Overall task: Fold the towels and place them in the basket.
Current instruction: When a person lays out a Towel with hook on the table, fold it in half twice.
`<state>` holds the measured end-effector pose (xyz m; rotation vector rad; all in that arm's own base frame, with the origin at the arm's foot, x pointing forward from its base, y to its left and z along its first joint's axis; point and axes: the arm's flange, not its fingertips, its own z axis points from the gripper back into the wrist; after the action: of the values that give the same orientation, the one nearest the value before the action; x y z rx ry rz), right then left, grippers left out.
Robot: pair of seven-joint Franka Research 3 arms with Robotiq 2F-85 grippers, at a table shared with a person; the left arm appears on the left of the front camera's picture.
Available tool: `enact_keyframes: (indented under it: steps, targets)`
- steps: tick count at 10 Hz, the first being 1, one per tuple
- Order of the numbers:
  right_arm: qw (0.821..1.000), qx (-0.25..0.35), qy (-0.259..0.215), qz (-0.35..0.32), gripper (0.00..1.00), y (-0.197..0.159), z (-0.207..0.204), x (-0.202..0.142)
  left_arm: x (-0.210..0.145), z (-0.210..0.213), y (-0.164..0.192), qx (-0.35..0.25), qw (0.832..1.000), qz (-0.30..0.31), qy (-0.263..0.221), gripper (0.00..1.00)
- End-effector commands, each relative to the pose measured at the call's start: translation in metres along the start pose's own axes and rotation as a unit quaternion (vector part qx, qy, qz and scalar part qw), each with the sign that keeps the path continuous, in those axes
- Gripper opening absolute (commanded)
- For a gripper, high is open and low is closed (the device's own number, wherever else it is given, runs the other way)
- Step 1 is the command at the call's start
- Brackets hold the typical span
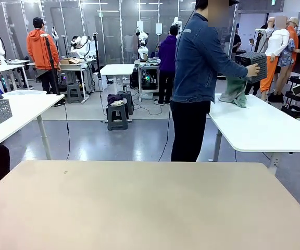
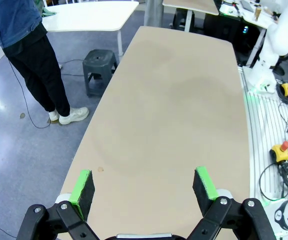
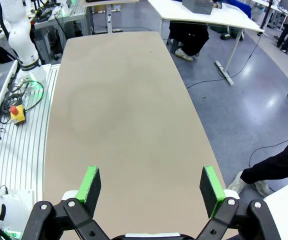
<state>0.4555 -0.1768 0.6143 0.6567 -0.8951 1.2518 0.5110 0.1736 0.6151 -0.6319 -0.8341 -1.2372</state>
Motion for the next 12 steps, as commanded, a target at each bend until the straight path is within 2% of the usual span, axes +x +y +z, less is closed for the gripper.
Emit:
enact_keyframes:
  steps: [1, 5, 10, 12]
  targets:
    - [1.0, 0.001, -0.012, 0.018, 1.0, 0.0023, 0.0026, 0.0007, -0.0027, 0.0009, -0.0017, 0.007, 1.0, -0.018, -0.015, 1.0]
    - [1.0, 0.001, -0.001, 0.004, 1.0, 0.0008, 0.0013, 0.0, 0.0001, 0.0047, -0.0021, 0.002, 1.0, -0.016, -0.001, 1.0]
    - [1.0, 0.001, -0.001, 0.004, 1.0, 0.0008, 0.0013, 0.0, 0.0033, 0.0046, -0.0008, -0.018, 0.998, 0.021, 0.054, 1.0]
    - [1.0, 0.001, -0.001, 0.004, 1.0, 0.0008, 0.0013, 0.0, 0.0029, 0.004, -0.001, -0.006, 0.999, 0.01, 0.051, 1.0]
